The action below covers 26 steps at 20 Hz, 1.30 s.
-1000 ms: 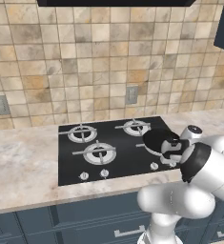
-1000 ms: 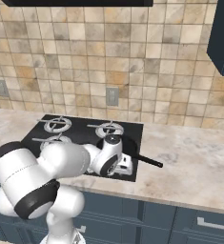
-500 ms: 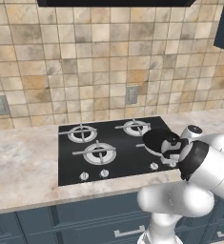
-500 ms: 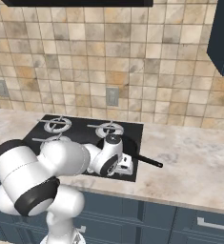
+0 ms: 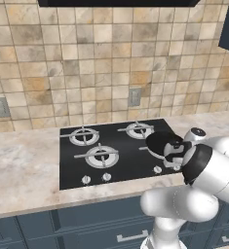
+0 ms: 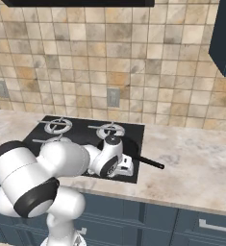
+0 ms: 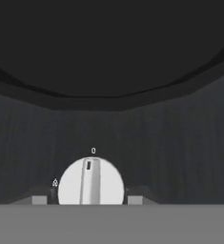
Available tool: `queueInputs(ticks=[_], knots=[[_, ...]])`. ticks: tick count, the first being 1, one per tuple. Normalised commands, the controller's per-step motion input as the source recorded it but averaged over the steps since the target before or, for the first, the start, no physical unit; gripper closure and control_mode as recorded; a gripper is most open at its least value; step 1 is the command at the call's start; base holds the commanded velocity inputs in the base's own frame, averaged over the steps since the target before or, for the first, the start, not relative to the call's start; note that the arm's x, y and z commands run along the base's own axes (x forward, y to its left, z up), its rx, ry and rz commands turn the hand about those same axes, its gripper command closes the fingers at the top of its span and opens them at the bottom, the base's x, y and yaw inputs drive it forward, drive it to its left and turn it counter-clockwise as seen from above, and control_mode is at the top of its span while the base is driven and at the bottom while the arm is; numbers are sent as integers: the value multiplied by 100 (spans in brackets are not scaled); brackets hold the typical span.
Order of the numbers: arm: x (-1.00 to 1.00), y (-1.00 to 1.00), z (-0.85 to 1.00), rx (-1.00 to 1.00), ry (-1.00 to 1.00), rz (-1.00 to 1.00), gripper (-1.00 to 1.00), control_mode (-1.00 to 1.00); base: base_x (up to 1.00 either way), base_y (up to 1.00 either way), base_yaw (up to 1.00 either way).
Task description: Turn on the front right burner of the stove.
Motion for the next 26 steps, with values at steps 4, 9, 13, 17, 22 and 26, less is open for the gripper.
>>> queueInputs(ticks=[4, 9, 13, 17, 22, 26], knots=[[0, 0, -8, 0, 3, 2, 100, -100, 0, 0, 0], [0, 0, -11, 0, 16, 12, 100, -100, 0, 0, 0], [0, 0, -18, 0, 9, 28, 100, -100, 0, 0, 0], [-8, -8, -32, 0, -7, 29, 100, -100, 0, 0, 0], [-4, -4, -34, 0, -10, 23, 100, -100, 0, 0, 0], [0, 0, -27, -1, 2, 30, 100, -100, 0, 0, 0]])
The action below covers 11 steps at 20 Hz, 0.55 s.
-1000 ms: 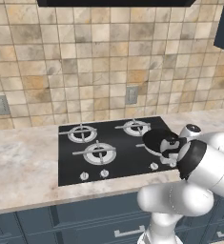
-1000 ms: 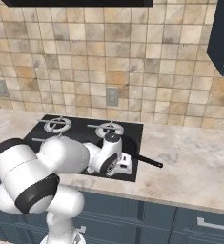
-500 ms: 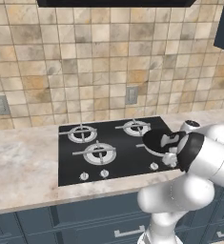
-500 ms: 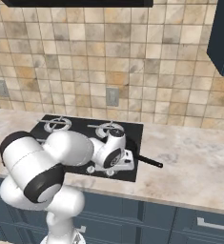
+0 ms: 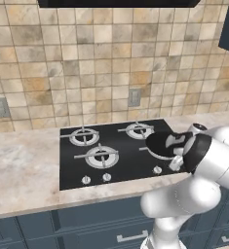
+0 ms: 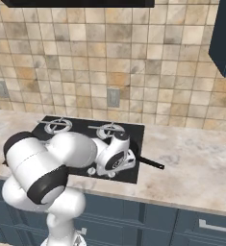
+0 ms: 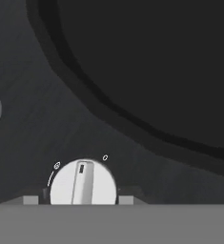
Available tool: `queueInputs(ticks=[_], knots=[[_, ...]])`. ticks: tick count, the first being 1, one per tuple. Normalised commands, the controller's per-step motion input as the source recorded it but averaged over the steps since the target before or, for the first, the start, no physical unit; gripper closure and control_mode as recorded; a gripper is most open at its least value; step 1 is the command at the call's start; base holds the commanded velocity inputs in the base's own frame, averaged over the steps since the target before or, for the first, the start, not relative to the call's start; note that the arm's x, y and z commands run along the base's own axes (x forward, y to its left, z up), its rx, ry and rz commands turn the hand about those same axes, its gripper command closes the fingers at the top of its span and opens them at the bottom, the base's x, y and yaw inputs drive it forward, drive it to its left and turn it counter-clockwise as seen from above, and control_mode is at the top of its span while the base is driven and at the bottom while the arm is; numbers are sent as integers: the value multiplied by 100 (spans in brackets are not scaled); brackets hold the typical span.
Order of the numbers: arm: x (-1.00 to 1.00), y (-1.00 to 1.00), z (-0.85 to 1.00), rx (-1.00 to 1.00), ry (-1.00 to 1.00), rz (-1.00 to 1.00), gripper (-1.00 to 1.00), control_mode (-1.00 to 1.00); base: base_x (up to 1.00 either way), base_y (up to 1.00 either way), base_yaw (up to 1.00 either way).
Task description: Turn on the front right burner of the stove.
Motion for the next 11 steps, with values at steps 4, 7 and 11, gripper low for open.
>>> queueInputs(ticks=[4, 7, 11], knots=[[0, 0, -30, -3, 2, 32, 100, -100, 0, 0, 0], [-5, 0, -34, -1, -4, 27, 100, -100, 0, 0, 0], [-7, 0, -39, -1, -8, 20, 100, -100, 0, 0, 0]])
